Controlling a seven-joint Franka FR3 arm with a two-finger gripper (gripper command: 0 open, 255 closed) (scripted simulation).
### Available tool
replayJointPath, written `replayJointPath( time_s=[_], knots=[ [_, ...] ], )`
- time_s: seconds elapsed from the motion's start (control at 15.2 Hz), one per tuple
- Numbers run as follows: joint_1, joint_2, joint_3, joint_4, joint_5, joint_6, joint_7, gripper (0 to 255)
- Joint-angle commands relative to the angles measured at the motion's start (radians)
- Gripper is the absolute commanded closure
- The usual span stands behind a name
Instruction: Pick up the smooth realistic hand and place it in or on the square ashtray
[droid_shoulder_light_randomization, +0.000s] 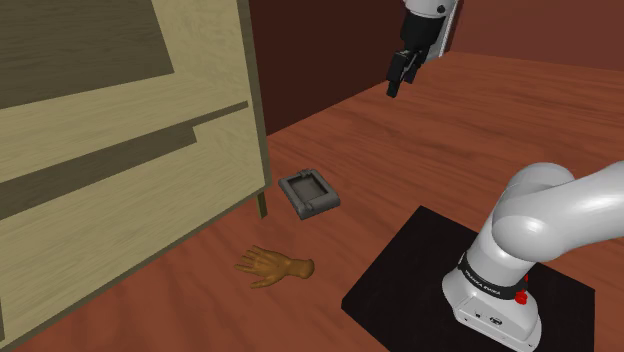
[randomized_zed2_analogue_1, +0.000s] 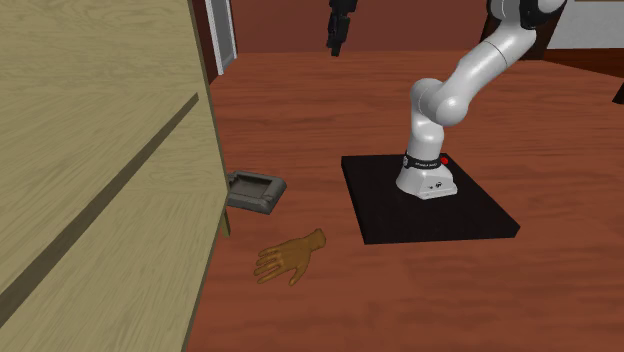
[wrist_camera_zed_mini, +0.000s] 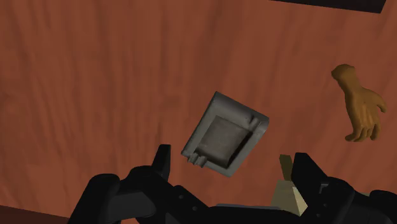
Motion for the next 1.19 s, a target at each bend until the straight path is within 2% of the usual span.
replayJointPath(
  time_s=[0.0,0.59,1.12],
  knots=[
    [0.0,0.0,0.0,0.0,0.0,0.0,0.0,0],
    [0.078,0.069,0.061,-0.204,0.038,0.264,0.013,0],
    [0.147,0.217,0.125,-0.321,0.063,0.522,0.029,0]
  ],
)
